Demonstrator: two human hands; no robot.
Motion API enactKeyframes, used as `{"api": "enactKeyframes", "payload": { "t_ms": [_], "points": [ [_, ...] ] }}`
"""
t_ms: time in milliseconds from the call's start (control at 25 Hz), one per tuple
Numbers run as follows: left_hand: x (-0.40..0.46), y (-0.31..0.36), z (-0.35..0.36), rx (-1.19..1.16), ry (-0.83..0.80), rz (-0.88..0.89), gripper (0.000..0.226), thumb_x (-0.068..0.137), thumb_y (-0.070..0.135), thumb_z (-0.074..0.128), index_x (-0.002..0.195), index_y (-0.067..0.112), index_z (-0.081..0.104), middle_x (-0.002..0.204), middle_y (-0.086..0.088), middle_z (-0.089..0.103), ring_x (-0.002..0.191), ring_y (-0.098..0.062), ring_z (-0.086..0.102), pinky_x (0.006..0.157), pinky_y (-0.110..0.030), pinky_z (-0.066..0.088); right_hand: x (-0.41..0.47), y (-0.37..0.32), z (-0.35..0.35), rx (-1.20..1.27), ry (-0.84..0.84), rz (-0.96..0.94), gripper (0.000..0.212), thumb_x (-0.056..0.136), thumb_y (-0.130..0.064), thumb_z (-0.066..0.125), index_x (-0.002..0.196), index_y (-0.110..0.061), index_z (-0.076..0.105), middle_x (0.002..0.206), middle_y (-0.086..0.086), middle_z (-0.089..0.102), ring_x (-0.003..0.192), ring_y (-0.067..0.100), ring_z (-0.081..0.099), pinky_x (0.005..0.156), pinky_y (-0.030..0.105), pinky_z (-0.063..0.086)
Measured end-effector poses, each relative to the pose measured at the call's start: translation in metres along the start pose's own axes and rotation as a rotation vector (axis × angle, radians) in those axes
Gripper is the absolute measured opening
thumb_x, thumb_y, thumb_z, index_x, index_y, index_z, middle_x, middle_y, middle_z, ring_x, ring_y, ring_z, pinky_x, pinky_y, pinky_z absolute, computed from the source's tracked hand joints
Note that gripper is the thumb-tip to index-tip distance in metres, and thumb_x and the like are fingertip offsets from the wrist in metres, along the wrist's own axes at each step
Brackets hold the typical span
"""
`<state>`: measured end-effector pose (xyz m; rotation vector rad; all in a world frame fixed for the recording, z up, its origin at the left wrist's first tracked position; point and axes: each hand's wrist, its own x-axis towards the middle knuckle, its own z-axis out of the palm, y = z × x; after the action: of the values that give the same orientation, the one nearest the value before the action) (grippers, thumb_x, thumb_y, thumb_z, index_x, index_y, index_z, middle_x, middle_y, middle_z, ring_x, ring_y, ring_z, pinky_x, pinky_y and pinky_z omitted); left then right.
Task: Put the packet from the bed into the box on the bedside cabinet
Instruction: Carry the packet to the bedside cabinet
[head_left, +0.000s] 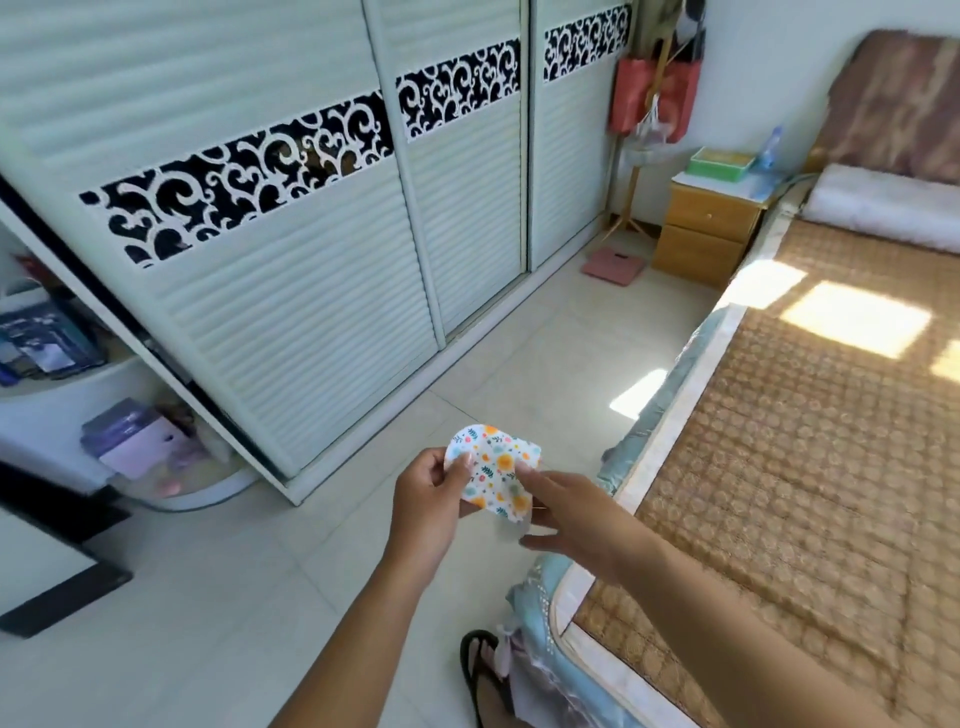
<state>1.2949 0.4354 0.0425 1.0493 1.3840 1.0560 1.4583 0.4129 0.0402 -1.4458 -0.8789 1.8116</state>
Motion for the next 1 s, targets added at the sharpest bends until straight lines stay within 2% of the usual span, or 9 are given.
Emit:
{"api": "enactKeyframes", "payload": {
  "t_ms": [160,200,280,360,480,560,720,920,1000],
  "points": [
    [0.091,0.024,-0.006,0.067,-0.016,-0.061,0.008,0.088,0.02,0.062,0.084,0.013,0.064,0.089,-0.011,0.072,0.083,-0.022,0.071,0.07,-0.034,0.061,0.086,-0.06,0.01,0.293,-0.029,0.019,0.036,0.094,-0.032,0.051,0.119,-0.007,0.059,0.119,0.014,0.068,0.111,0.03,0.064,0.086,0.037,0.053],
    [0.109,0.03,-0.008,0.119,-0.015,-0.048,0.007,0.086,0.022,0.063,0.082,0.015,0.065,0.086,-0.008,0.072,0.08,-0.018,0.071,0.068,-0.03,0.06,0.102,-0.073,0.01,0.335,-0.017,0.007,0.034,0.094,-0.027,0.051,0.12,-0.006,0.059,0.119,0.015,0.068,0.11,0.031,0.064,0.086,0.037,0.053],
    [0.148,0.045,-0.012,0.255,-0.024,-0.001,0.011,0.082,0.027,0.067,0.074,0.02,0.065,0.073,0.003,0.069,0.063,-0.006,0.064,0.052,-0.012,0.048,0.133,-0.096,0.008,0.383,-0.001,-0.041,0.029,0.094,-0.018,0.052,0.119,-0.004,0.059,0.116,0.015,0.07,0.107,0.03,0.066,0.089,0.038,0.054],
    [0.189,0.056,-0.015,0.338,-0.054,0.027,0.015,0.078,0.032,0.07,0.07,0.02,0.065,0.061,0.01,0.062,0.051,-0.002,0.052,0.043,-0.008,0.036,0.16,-0.12,0.004,0.415,0.019,-0.088,0.026,0.093,-0.013,0.052,0.116,-0.004,0.061,0.113,0.014,0.071,0.103,0.028,0.068,0.089,0.039,0.055],
    [0.242,0.065,-0.011,0.269,-0.127,-0.032,0.022,0.078,0.034,0.071,0.095,0.021,0.063,0.088,0.008,0.068,0.076,-0.006,0.064,0.061,-0.018,0.049,0.195,-0.143,-0.007,0.488,0.073,-0.121,0.027,0.095,-0.01,0.048,0.118,-0.003,0.059,0.115,0.015,0.07,0.103,0.028,0.069,0.086,0.04,0.056],
    [0.28,0.066,-0.003,0.216,-0.202,-0.072,0.022,0.085,0.033,0.063,0.104,0.02,0.062,0.097,0.003,0.069,0.086,-0.013,0.067,0.065,-0.022,0.054,0.218,-0.154,-0.016,0.53,0.113,-0.121,0.027,0.095,-0.01,0.047,0.119,-0.003,0.057,0.115,0.016,0.07,0.103,0.029,0.068,0.083,0.04,0.057],
    [0.367,0.077,0.017,0.185,-0.345,-0.051,0.011,0.086,0.03,0.062,0.088,0.025,0.071,0.083,0.005,0.074,0.076,-0.007,0.071,0.056,-0.013,0.053,0.275,-0.182,-0.034,0.585,0.135,-0.163,0.026,0.094,-0.011,0.049,0.117,-0.004,0.059,0.113,0.016,0.071,0.104,0.03,0.068,0.077,0.038,0.059],
    [0.458,0.102,0.033,0.321,-0.385,0.08,0.014,0.082,0.039,0.065,0.079,0.025,0.066,0.073,0.004,0.072,0.067,-0.008,0.067,0.062,-0.028,0.058,0.345,-0.227,-0.052,0.524,0.231,-0.204,0.026,0.09,-0.012,0.059,0.115,-0.006,0.061,0.112,0.014,0.071,0.103,0.03,0.068,0.076,0.036,0.059],
    [0.522,0.119,0.044,0.363,-0.455,0.13,0.016,0.083,0.04,0.063,0.079,0.024,0.065,0.073,0.003,0.071,0.067,-0.011,0.067,0.063,-0.032,0.059,0.393,-0.258,-0.061,0.505,0.341,-0.225,0.021,0.089,-0.011,0.061,0.109,-0.009,0.064,0.106,0.011,0.074,0.099,0.027,0.07,0.073,0.034,0.059]
  ]
}}
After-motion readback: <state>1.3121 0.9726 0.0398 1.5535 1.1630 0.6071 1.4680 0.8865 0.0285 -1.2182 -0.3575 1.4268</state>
